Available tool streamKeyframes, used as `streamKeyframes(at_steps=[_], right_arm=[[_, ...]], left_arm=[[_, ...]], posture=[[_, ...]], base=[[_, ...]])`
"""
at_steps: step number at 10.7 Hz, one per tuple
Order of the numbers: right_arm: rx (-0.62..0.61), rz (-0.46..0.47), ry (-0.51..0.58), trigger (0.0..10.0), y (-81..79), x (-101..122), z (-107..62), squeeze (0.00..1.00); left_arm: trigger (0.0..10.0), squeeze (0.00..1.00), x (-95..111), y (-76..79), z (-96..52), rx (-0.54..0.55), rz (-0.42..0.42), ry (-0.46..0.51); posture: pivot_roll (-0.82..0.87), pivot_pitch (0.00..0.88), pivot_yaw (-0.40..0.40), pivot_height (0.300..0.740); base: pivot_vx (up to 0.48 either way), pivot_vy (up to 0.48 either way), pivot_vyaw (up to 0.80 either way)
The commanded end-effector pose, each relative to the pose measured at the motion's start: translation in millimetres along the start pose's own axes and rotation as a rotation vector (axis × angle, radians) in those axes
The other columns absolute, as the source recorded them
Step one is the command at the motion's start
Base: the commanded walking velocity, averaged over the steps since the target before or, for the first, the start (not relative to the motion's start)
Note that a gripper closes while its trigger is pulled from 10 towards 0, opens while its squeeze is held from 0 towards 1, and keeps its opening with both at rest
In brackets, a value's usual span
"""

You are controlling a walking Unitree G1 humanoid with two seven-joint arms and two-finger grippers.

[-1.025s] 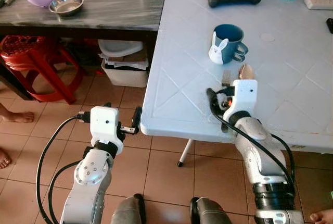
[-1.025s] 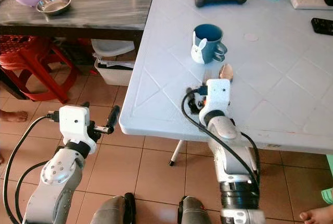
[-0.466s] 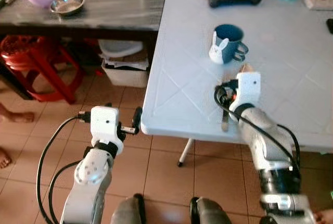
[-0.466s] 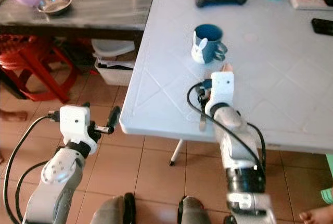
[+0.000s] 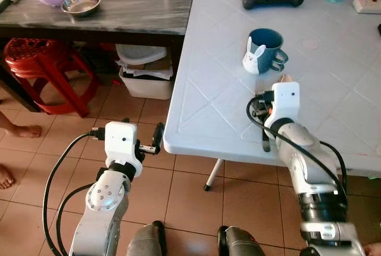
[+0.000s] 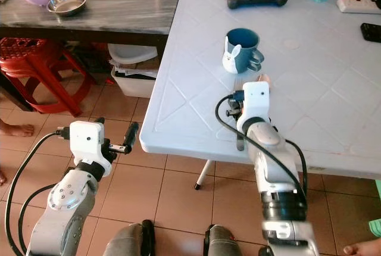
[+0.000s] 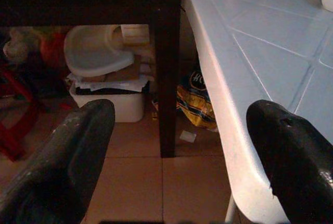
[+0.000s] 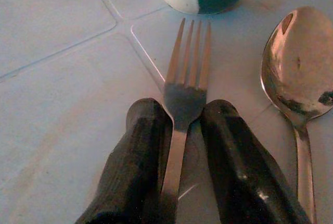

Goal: Setting the table

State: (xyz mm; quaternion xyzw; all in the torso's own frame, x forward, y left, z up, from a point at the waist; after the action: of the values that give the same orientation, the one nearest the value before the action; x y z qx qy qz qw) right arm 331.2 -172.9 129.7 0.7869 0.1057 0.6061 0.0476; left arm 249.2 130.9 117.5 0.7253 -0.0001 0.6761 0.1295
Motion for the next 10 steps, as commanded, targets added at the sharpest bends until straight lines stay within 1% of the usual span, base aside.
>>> streamKeyframes(at_steps=[1,2,3,4,5,6,7,8,9,10], right_arm=[[0.018,0.01,-0.18,0.0,-8.8,-42,-3.7,0.0],[0.018,0.011,-0.179,0.1,-10.6,-42,-4.3,0.0],[0.022,0.014,-0.172,2.4,-14.3,-41,-5.2,0.0],[0.019,0.001,-0.151,10.0,-14.9,-37,-5.2,0.0],[0.027,0.003,-0.157,10.0,-15.6,-38,-5.3,1.0],[0.032,-0.01,-0.174,10.0,-16.3,-41,-5.4,0.73],[0.035,-0.013,-0.183,10.0,-16.0,-43,-5.5,0.0],[0.033,-0.013,-0.188,1.4,-15.2,-45,-5.4,0.0],[0.032,-0.011,-0.195,0.0,-15.1,-46,-5.5,0.0],[0.034,-0.008,-0.2,0.0,-15.7,-48,-6.1,0.0]], left_arm=[[10.0,0.0,1,-0.4,-1.4,-0.003,0.006,-0.002],[10.0,0.0,2,-0.5,-1.0,-0.003,0.006,-0.002],[10.0,0.0,2,-0.5,-0.7,-0.003,0.007,0.0],[10.0,0.0,2,-0.9,-0.6,-0.002,0.009,0.001],[10.0,0.0,2,-0.8,-0.6,-0.002,0.01,0.001],[10.0,0.0,2,-1.2,-0.2,-0.001,0.01,0.003],[10.0,0.0,2,-1.1,-0.1,-0.001,0.011,0.003],[10.0,0.0,2,-0.8,0.1,-0.002,0.012,0.004],[10.0,0.0,2,-0.7,0.1,-0.003,0.012,0.005],[10.0,0.0,3,-0.9,0.3,-0.004,0.012,0.005]], posture=[[0.01,0.195,0.058,0.74],[0.01,0.194,0.059,0.74],[0.02,0.194,0.059,0.74],[0.02,0.191,0.058,0.74],[0.02,0.19,0.056,0.74],[0.02,0.188,0.055,0.74],[0.02,0.185,0.054,0.74],[0.02,0.184,0.054,0.74],[0.02,0.182,0.055,0.74],[0.02,0.18,0.055,0.74]], base=[[0.0,0.0,0.0],[0.0,0.0,0.0],[0.0,0.0,0.0],[0.0,0.0,0.0],[0.0,0.0,0.0],[0.0,0.0,0.0],[0.0,0.0,0.0],[0.0,0.0,0.0],[0.0,0.0,0.0],[0.0,0.0,0.0]])
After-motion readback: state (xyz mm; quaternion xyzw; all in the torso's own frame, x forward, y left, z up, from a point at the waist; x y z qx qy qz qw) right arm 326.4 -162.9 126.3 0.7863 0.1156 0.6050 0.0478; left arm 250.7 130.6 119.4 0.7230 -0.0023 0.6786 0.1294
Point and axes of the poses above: a point about 5 cm out from each wrist's last joint towards the gripper, its own z axis pointing out of the wrist towards the gripper, its own x axis along the axis of the wrist's last joint, y = z × x, the point moved 1 cm from there along z, pointing out of the wrist towards the gripper, and after that the axes turned 10 degrees about -z, right-handed, at the moved point
